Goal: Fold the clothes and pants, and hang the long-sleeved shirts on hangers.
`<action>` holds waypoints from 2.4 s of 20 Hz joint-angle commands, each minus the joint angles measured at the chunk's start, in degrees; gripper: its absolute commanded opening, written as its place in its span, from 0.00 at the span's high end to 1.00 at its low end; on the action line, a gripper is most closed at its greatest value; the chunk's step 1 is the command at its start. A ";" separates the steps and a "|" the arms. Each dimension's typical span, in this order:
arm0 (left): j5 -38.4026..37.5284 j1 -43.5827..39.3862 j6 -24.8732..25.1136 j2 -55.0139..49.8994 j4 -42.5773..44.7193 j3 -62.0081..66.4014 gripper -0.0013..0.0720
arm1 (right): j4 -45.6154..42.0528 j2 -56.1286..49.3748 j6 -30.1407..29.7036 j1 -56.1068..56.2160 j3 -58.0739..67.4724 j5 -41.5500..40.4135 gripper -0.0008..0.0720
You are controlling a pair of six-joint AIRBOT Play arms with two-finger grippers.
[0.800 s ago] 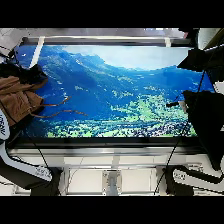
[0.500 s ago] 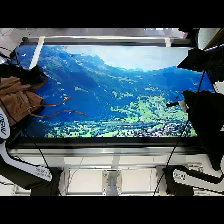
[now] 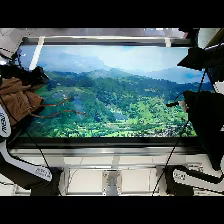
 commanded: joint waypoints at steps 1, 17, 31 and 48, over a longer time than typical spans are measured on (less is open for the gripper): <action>0.00 0.00 0.02 -0.39 0.02 -0.04 0.49 | 0.00 -0.04 0.00 0.04 0.04 -9.03 0.93; -0.07 15.82 -3.43 1.46 37.18 0.00 0.06 | 2.84 -0.50 -0.02 2.23 0.02 -20.85 0.28; -5.16 37.46 1.42 -5.84 13.16 -0.13 0.03 | 0.94 -8.00 -0.11 16.33 -0.42 -18.71 0.27; -10.34 16.63 17.53 13.57 -50.12 -0.09 0.97 | -6.29 1.38 0.17 13.16 10.75 -0.68 0.38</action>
